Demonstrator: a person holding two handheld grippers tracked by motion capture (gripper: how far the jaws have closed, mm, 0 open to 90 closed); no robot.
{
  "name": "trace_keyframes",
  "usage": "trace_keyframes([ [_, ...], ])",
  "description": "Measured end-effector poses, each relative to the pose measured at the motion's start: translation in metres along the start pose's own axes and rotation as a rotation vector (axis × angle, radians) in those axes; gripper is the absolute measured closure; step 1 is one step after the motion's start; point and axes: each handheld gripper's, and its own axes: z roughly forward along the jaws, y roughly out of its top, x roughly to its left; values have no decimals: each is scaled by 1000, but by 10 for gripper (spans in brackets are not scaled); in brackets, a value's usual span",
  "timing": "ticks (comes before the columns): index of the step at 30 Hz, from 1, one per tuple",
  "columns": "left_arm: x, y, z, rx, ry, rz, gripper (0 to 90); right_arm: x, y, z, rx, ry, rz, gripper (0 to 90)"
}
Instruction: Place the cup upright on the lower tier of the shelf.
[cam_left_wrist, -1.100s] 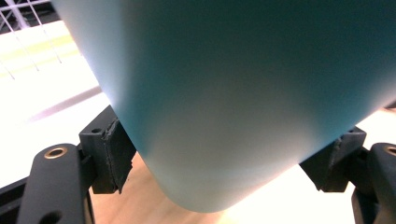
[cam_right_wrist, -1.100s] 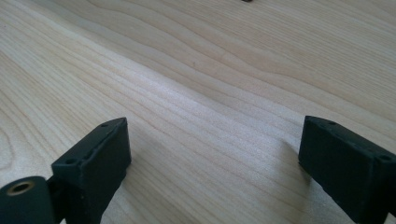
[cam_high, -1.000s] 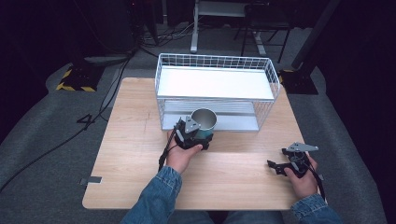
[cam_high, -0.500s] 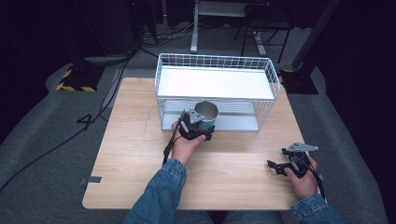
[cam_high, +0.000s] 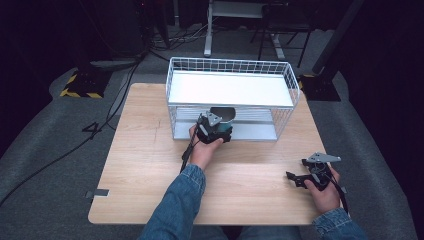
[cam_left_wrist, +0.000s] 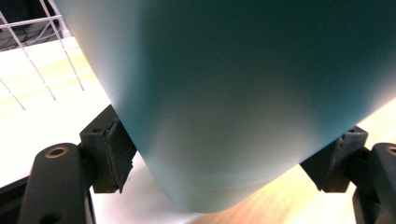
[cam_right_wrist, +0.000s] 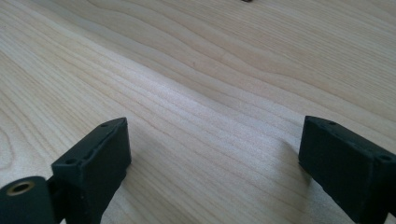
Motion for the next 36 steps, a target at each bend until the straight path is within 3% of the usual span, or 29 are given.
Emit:
trace_keyframes([
  [8,6,4,18,-5,41,-23,225,0,0,0,0,0,0,95],
  [10,10,4,23,-7,-4,6,225,0,0,0,0,0,0,95],
  [11,9,4,24,-17,27,-14,225,0,0,0,0,0,1,95],
  [14,11,3,28,-15,33,-47,224,0,0,0,0,0,0,95],
  [16,11,3,31,-17,60,-83,224,0,0,0,0,0,0,95],
  [20,13,3,36,6,78,-66,223,0,0,0,0,0,0,95],
  [29,16,2,41,24,66,-75,223,0,0,0,0,0,0,95],
  [30,14,1,41,23,67,-91,223,0,0,0,0,0,0,95],
  [31,17,1,43,22,17,-65,223,0,0,0,0,0,0,95],
  [33,15,1,43,15,52,-88,223,0,0,0,0,0,0,95],
  [36,14,0,45,14,40,-71,222,0,0,0,-1,1,0,95],
])
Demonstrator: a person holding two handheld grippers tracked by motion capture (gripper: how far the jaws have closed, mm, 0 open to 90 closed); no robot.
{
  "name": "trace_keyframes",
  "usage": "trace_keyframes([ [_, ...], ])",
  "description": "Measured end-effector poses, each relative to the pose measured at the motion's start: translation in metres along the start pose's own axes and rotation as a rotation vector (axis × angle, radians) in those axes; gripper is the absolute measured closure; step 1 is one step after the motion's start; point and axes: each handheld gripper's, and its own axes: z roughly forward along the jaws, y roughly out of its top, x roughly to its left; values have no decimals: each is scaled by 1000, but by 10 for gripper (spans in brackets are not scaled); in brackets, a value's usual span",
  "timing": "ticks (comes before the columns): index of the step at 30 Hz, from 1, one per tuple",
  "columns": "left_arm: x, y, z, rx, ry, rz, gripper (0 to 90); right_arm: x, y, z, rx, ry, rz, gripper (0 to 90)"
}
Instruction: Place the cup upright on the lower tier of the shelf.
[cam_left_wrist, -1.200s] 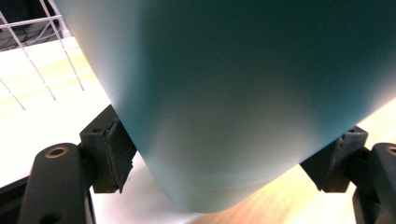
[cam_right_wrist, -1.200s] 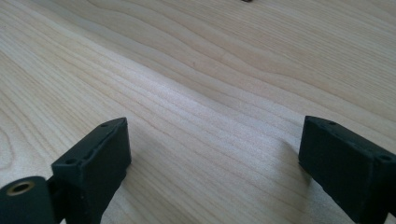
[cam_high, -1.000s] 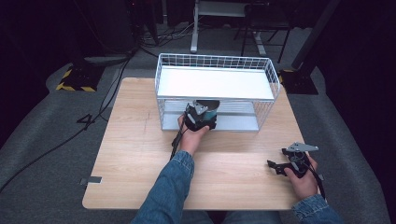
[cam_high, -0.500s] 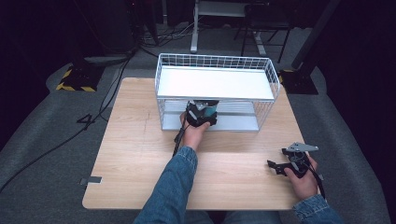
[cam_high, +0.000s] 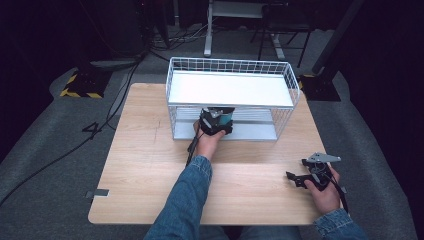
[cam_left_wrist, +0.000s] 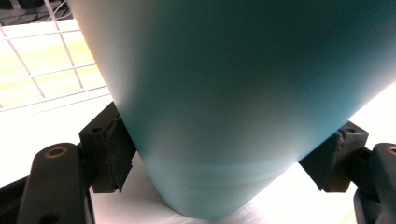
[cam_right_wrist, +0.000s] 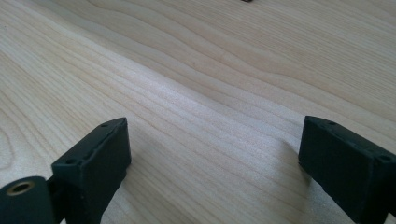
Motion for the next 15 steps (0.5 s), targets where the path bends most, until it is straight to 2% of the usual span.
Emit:
trace_keyframes([
  [5,-3,0,0,7,8,31,222,0,0,0,0,0,0,95],
  [7,-3,0,0,8,5,30,220,0,0,0,0,0,0,95],
  [10,-4,0,-1,0,28,43,148,0,0,0,0,-1,0,95],
  [12,-6,0,-2,-4,41,52,151,0,0,0,0,0,0,95],
  [15,-5,0,-5,-6,36,54,153,0,0,0,0,0,0,95],
])
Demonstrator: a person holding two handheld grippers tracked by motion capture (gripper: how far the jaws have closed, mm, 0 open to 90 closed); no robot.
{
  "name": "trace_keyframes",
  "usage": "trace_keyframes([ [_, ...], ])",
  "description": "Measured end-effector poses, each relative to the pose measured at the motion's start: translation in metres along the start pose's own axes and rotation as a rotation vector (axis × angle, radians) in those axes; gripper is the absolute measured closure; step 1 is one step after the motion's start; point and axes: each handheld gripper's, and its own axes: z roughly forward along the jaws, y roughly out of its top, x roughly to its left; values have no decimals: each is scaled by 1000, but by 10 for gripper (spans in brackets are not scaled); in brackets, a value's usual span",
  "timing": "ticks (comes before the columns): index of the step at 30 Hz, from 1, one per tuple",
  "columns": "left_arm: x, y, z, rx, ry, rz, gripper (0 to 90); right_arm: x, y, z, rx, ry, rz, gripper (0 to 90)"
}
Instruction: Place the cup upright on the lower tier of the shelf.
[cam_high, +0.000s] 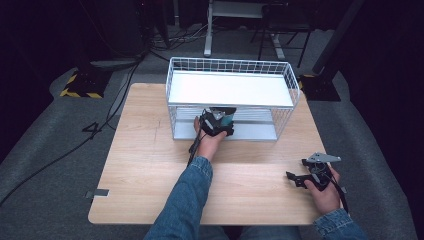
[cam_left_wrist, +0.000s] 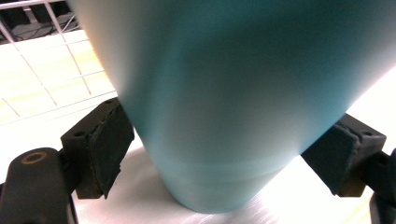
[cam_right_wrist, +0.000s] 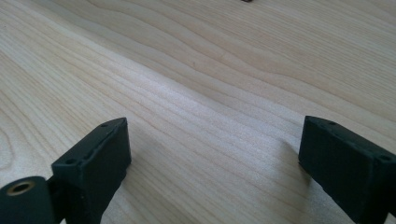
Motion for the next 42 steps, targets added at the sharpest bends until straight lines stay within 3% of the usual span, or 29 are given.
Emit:
trace_keyframes([
  [1,-1,0,-2,-3,42,-23,153,0,0,0,0,0,0,95],
  [2,-2,-1,-3,0,44,-26,153,0,0,0,0,0,0,95],
  [8,0,-2,-15,1,-1,5,152,0,0,0,0,-1,0,95],
  [14,1,-6,-31,-33,-4,-42,152,0,0,0,0,-1,0,95],
  [17,1,-8,-38,-20,-16,-38,153,0,0,0,0,-1,0,95],
  [25,2,-14,-66,-39,-34,-34,152,0,0,0,0,-1,0,95],
  [31,2,-15,-90,-63,-46,-23,152,0,0,0,0,-1,-1,94],
  [42,-5,-20,-135,-43,-107,32,152,0,0,0,0,0,0,94],
])
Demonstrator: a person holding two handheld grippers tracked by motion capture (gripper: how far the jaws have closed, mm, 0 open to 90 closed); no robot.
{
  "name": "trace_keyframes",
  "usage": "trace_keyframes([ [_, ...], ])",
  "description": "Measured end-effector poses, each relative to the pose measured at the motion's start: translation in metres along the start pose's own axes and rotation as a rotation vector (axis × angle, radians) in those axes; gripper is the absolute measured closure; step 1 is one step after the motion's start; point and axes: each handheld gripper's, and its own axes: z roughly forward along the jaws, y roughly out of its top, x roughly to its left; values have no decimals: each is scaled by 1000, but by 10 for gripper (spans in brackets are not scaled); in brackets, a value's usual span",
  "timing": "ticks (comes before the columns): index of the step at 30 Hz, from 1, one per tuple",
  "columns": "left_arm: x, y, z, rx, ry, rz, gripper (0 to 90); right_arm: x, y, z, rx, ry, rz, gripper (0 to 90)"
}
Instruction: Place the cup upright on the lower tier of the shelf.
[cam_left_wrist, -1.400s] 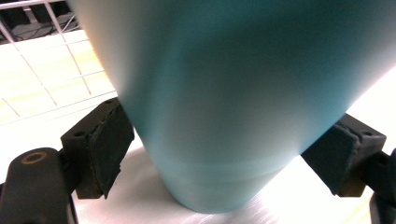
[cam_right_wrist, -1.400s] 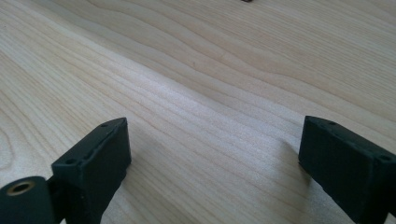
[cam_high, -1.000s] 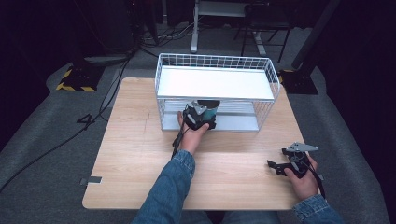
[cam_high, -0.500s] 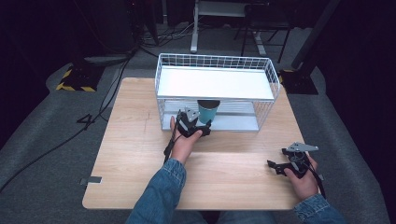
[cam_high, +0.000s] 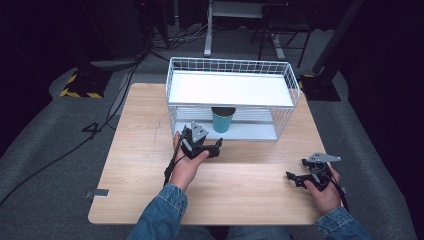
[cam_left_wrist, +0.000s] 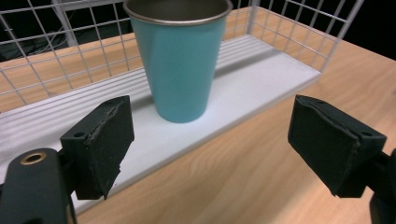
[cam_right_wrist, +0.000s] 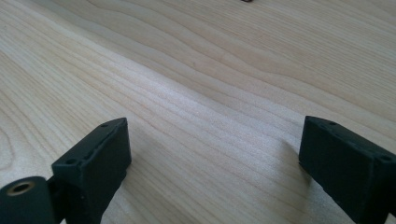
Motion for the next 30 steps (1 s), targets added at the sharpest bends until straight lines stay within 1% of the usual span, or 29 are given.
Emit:
trace_keyframes([
  [4,-3,-2,-14,7,-27,9,152,0,0,0,0,0,0,94],
  [6,-4,-4,-22,8,-37,3,152,0,0,0,0,0,0,94],
  [7,-3,-5,-26,9,-42,13,152,0,0,0,0,0,0,95],
  [10,-1,-8,-37,16,-47,17,152,0,0,0,0,0,0,94],
  [13,3,-11,-48,26,-38,45,152,0,0,0,0,0,0,94],
  [16,7,-15,-58,31,-55,50,152,0,0,0,0,0,0,94],
  [20,11,-22,-72,32,-84,37,152,0,0,0,0,0,0,94],
  [22,14,-26,-79,31,-94,41,152,0,0,0,1,-1,0,94],
  [23,14,-27,-81,31,-94,35,152,0,0,0,0,0,-1,94],
  [25,17,-30,-86,37,-91,43,152,0,0,0,0,0,0,94],
  [26,18,-32,-89,39,-89,36,152,0,0,0,0,0,0,94],
  [27,19,-33,-91,40,-86,39,152,0,0,0,0,0,0,94],
  [30,23,-39,-101,53,-96,27,152,0,0,0,0,0,0,94],
])
